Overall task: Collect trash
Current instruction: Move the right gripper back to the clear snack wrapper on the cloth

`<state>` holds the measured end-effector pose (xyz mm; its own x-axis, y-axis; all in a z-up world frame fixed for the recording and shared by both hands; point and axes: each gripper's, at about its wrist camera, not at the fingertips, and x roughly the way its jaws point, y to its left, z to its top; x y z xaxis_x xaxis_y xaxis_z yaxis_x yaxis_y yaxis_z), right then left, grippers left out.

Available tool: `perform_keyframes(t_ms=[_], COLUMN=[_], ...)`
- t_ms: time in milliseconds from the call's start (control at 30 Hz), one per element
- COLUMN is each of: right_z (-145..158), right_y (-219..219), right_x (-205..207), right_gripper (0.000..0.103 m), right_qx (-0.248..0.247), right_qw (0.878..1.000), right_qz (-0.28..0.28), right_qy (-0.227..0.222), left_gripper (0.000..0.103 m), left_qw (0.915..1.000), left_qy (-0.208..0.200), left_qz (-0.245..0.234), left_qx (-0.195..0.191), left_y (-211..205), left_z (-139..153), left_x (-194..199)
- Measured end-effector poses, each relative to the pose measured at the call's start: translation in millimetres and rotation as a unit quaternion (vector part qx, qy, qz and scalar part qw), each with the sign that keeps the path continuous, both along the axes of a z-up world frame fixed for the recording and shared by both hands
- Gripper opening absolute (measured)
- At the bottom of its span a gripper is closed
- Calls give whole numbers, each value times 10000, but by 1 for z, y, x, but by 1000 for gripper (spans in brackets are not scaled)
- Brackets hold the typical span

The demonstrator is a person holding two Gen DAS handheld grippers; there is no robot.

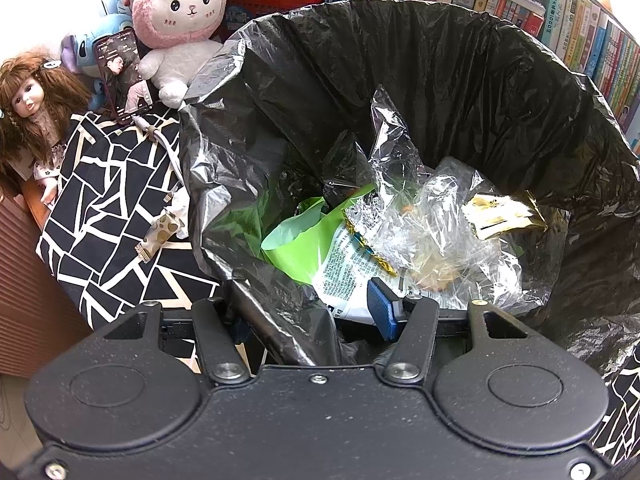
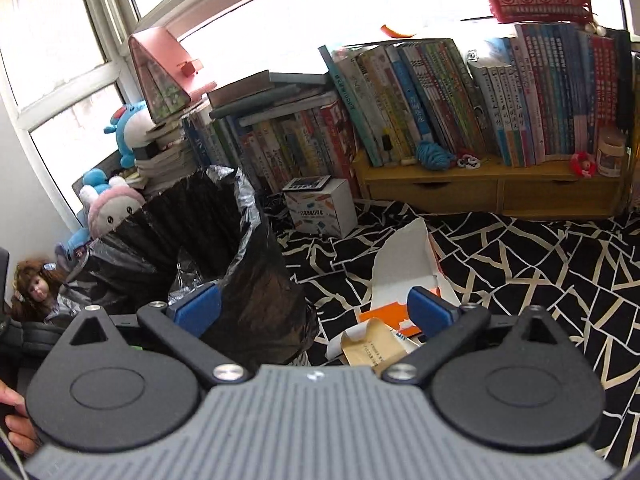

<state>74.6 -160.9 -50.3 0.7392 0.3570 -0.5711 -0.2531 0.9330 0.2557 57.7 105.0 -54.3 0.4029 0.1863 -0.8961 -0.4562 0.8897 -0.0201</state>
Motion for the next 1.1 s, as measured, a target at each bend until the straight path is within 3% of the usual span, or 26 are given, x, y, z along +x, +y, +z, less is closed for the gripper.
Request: perform_keyframes(t_ms=[233, 467, 767, 1100], right_z=[-11, -57, -122, -171], right_y=[-11, -14, -1, 30], right_x=[3, 5, -2, -8], right_gripper=[103, 103, 102, 101], right_qx=[-102, -614, -1342, -2125], right_qw=[9996, 9946, 9777, 9555], right_qz=[-200, -230, 78, 563], right_qy=[179, 806, 1612, 1967], left_gripper=[54, 54, 54, 54], left_qw=[10000, 10000, 10000, 10000], left_qy=[-5, -4, -5, -6], left_qz=[4, 1, 2, 0], left_qx=[-1, 0, 7, 11], left_y=[0, -1, 0, 0], left_z=[1, 1, 1, 1], left_x=[-1, -1, -1, -1])
